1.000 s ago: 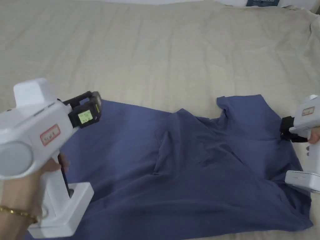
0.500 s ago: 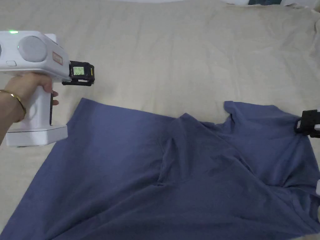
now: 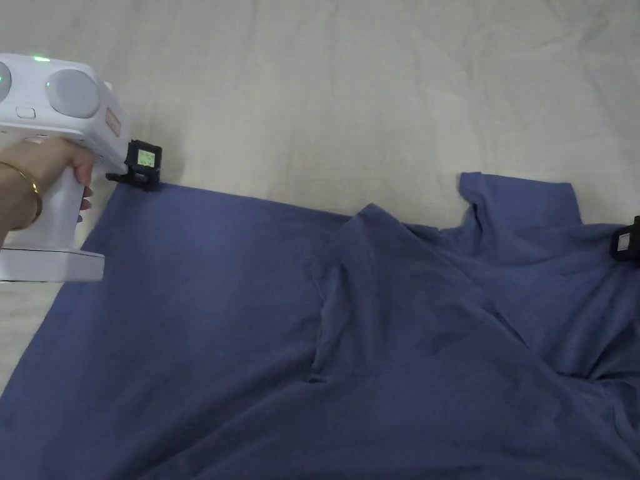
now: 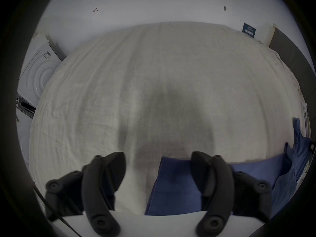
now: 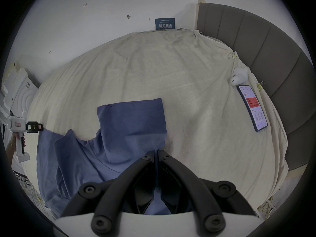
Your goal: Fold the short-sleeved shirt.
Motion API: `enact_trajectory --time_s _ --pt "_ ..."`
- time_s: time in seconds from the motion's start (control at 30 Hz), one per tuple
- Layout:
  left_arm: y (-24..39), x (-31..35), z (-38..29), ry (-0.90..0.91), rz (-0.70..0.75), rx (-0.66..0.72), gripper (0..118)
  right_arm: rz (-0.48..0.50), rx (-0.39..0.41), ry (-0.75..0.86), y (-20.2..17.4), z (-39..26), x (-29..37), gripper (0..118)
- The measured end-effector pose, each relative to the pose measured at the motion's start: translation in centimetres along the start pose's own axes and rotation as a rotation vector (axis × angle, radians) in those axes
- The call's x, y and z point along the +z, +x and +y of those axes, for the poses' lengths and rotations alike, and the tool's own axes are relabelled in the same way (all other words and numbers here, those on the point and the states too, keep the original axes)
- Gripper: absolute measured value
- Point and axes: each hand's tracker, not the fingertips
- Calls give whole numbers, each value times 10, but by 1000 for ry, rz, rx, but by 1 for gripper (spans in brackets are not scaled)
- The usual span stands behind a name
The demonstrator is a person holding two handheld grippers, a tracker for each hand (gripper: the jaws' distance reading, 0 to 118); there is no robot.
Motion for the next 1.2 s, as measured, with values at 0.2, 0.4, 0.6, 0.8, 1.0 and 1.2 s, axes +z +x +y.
enact_trajectory --time_s 0.2,0.4,0.6,0.8,1.0,1.2 --pt "-1 3 1 3 -79 22 20 -24 26 -5 2 1 -6 2" --pt "5 31 -11 39 -81 22 0 -13 -17 8 7 3 -1 2" --pt "-16 125 -16 258 -145 100 0 46 -68 78 6 4 44 2" --pt "-45 232 -46 462 -112 132 0 106 -82 209 0 -2 124 2" --pt "-79 322 -88 636 -51 223 0 146 -69 361 2 -7 214 2" --pt "-106 394 -120 816 -26 316 0 188 -66 517 7 -13 300 2"
